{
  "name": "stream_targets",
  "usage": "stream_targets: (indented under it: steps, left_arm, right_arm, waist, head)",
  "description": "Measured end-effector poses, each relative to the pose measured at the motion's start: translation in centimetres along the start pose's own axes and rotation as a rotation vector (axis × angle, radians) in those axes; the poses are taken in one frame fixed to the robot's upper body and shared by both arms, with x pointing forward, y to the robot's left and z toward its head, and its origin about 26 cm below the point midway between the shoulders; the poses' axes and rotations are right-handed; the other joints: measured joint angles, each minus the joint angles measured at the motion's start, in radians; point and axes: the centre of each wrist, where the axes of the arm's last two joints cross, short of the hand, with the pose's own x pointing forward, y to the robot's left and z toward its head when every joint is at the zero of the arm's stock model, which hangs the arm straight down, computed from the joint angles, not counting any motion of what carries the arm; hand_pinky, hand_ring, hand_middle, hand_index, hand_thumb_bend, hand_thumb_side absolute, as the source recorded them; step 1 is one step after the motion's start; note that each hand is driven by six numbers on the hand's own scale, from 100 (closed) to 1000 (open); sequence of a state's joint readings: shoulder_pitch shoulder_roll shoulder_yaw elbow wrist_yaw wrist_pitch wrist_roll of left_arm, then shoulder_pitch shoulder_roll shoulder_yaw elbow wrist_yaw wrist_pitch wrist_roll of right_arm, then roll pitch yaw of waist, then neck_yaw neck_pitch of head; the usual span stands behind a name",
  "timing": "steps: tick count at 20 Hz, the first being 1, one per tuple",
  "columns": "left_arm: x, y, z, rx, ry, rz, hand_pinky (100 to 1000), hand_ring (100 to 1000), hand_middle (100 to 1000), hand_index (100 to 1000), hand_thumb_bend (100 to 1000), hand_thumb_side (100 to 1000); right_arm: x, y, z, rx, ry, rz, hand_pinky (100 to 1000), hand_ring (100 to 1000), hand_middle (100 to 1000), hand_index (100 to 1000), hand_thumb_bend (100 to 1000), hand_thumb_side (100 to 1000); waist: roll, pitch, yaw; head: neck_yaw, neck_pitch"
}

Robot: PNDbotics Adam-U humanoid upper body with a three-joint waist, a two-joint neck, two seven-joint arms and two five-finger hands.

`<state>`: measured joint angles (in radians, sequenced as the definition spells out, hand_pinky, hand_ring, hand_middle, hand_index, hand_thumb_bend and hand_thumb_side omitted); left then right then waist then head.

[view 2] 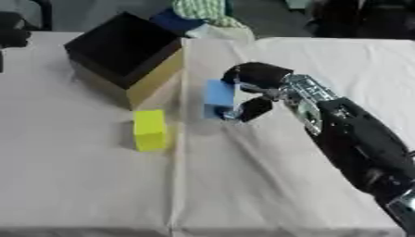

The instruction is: Pick up objects on the table and place them in the box.

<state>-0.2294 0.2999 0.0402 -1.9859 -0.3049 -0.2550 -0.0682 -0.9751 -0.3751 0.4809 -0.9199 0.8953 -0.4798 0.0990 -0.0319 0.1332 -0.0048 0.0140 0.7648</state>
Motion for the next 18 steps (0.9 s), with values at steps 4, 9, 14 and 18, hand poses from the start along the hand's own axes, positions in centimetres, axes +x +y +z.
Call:
stream_targets:
  steps: [4,9,14,18]
  left_arm:
    - [0.0,0.0,0.0,0.0,0.0,-0.001,756,758,793,824,112,852]
    - [0.1,0.0,-0.3,0.001,-0.012,-0.002,756,758,793,824,109,853]
    - [0.3,-0.1,-0.8,0.007,-0.037,0.003,756,758,794,824,104,840]
    - [0.4,-0.2,-1.1,0.003,-0.052,0.005,756,758,794,824,105,854]
  right_arm:
    - [0.4,-1.7,-1.7,-0.057,0.05,0.019,855,789,594,789,100,855]
    - [2.0,-3.8,-4.7,-0.095,0.077,0.031,863,797,604,793,100,847]
    - [4.5,-5.7,-8.0,-0.128,0.096,0.034,867,799,604,794,100,852]
    - [6.3,-6.7,-10.3,-0.142,0.12,0.031,868,800,603,793,100,854]
  waist:
    - [0.004,0.009,0.006]
    - [0.014,0.028,0.023]
    - [0.023,0.045,0.042]
    - [0.025,0.06,0.055]
  head:
    - [-0.013,0.0]
    - [-0.036,0.0]
    - [-0.065,0.0]
    - [-0.086,0.0]
